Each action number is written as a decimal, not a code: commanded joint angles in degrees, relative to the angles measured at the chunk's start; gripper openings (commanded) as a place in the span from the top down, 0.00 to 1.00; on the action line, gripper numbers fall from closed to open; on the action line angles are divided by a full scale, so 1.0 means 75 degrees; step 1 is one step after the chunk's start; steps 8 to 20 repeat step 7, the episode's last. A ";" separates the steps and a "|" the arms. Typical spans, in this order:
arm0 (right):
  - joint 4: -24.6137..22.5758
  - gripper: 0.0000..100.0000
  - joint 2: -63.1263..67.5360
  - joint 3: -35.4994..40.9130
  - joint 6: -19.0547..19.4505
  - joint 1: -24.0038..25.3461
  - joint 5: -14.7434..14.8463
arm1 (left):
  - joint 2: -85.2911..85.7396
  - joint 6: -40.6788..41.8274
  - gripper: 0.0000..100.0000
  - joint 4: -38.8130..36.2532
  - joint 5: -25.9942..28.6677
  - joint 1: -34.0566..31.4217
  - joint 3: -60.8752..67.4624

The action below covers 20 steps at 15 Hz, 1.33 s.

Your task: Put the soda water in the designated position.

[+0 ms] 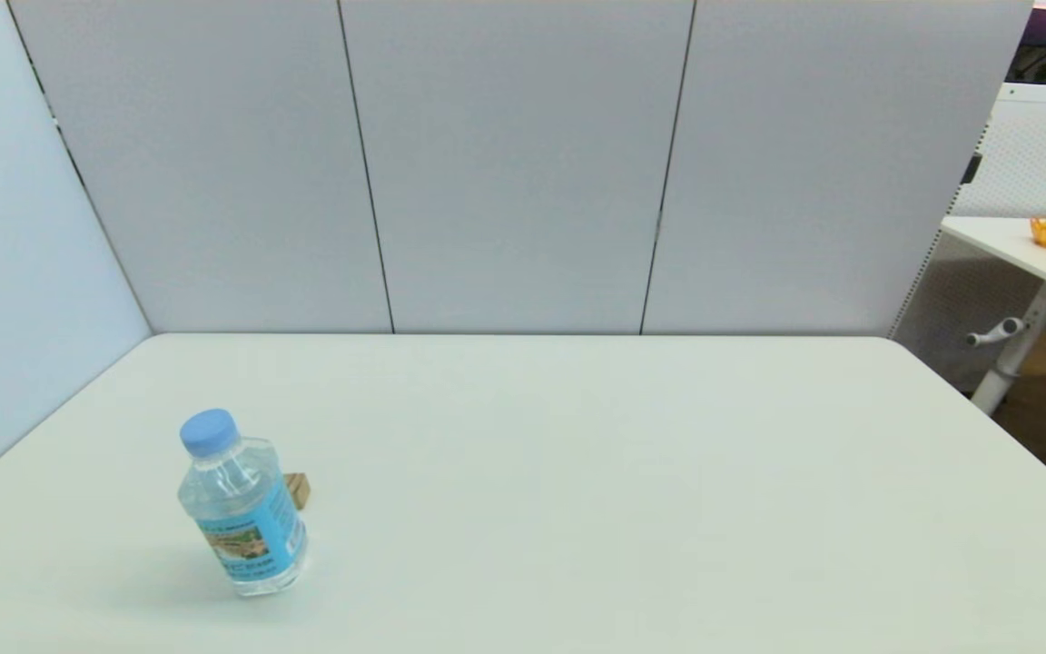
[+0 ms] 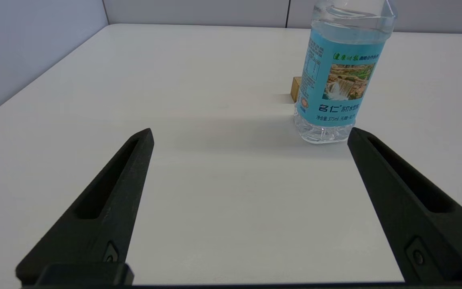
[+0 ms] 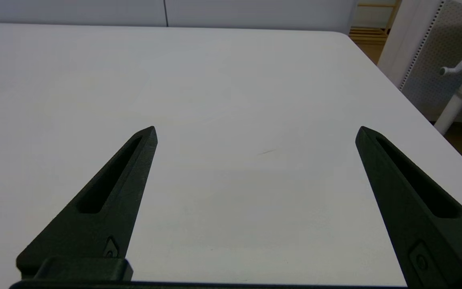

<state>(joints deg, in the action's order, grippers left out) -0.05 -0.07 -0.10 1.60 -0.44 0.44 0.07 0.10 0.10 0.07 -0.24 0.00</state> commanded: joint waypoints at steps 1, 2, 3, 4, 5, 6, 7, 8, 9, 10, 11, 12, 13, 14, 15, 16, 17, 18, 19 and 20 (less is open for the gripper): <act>-0.0005 0.00 -0.0002 0.0013 0.0057 0.0000 0.0000 | -0.0010 -0.0001 0.00 -0.0001 0.0002 -0.0003 0.0000; -0.0005 0.00 -0.0002 0.0001 0.0103 0.0000 -0.0070 | -0.0010 -0.0001 0.00 -0.0001 0.0002 -0.0003 0.0000; 0.0007 0.00 -0.0002 0.0001 0.0139 0.0000 -0.0082 | -0.0010 -0.0001 0.00 0.0010 0.0002 -0.0003 0.0000; -0.0005 0.00 -0.0002 0.0013 0.0186 0.0000 -0.0082 | -0.0010 -0.0001 0.00 0.0010 0.0002 -0.0003 0.0000; 0.0007 0.00 -0.0002 0.0001 0.0021 0.0000 0.0000 | -0.0010 -0.0001 0.00 -0.0001 0.0002 -0.0003 0.0000; -0.0005 0.00 -0.0002 0.0013 -0.0131 0.0000 0.0012 | -0.0010 -0.0001 0.00 0.0010 0.0002 -0.0003 0.0000; -0.0005 0.00 -0.0002 0.0013 -0.0189 0.0000 0.0024 | -0.0010 -0.0001 0.00 -0.0001 0.0002 -0.0003 0.0000; -0.0005 0.00 -0.0002 0.0013 -0.0189 0.0000 0.0024 | -0.0010 -0.0001 0.00 -0.0001 0.0002 -0.0003 0.0000; -0.0005 0.00 -0.0002 0.0013 -0.0189 0.0000 0.0024 | -0.0010 -0.0001 0.00 -0.0001 0.0002 -0.0003 0.0000; -0.0005 0.00 -0.0002 0.0013 -0.0189 0.0000 0.0024 | -0.0010 -0.0001 0.00 -0.0001 0.0002 -0.0003 0.0000; -0.0005 0.00 -0.0002 0.0013 -0.0189 0.0000 0.0024 | -0.0010 -0.0001 0.00 -0.0001 0.0002 -0.0003 0.0000; -0.0005 0.00 -0.0002 0.0013 -0.0189 0.0000 0.0024 | -0.0010 -0.0001 0.00 -0.0001 0.0002 -0.0003 0.0000; -0.0005 0.00 -0.0002 0.0013 -0.0189 0.0000 0.0024 | -0.0010 -0.0001 0.00 -0.0001 0.0002 -0.0003 0.0000; -0.0005 0.00 -0.0002 0.0013 -0.0189 0.0000 0.0024 | -0.0010 -0.0001 0.00 -0.0001 0.0002 -0.0003 0.0000; -0.0005 0.00 -0.0002 0.0013 -0.0189 0.0000 0.0024 | -0.0010 -0.0001 0.00 -0.0001 0.0002 -0.0003 0.0000; -0.0005 0.00 -0.0002 0.0013 -0.0189 0.0000 0.0024 | -0.0010 -0.0001 0.00 -0.0001 0.0002 -0.0003 0.0000; -0.0005 0.00 -0.0002 0.0013 -0.0189 0.0000 0.0024 | -0.0010 -0.0001 0.00 -0.0001 0.0002 -0.0003 0.0000; -0.0005 0.00 -0.0002 0.0013 -0.0189 0.0000 0.0024 | -0.0010 -0.0001 0.00 -0.0001 0.0002 -0.0003 0.0000; -0.0005 0.00 -0.0002 0.0013 -0.0189 0.0000 0.0024 | -0.0010 -0.0001 0.00 -0.0001 0.0002 -0.0003 0.0000; -0.0005 0.00 -0.0002 0.0013 -0.0189 0.0000 0.0024 | -0.0010 -0.0001 0.00 -0.0001 0.0002 -0.0003 0.0000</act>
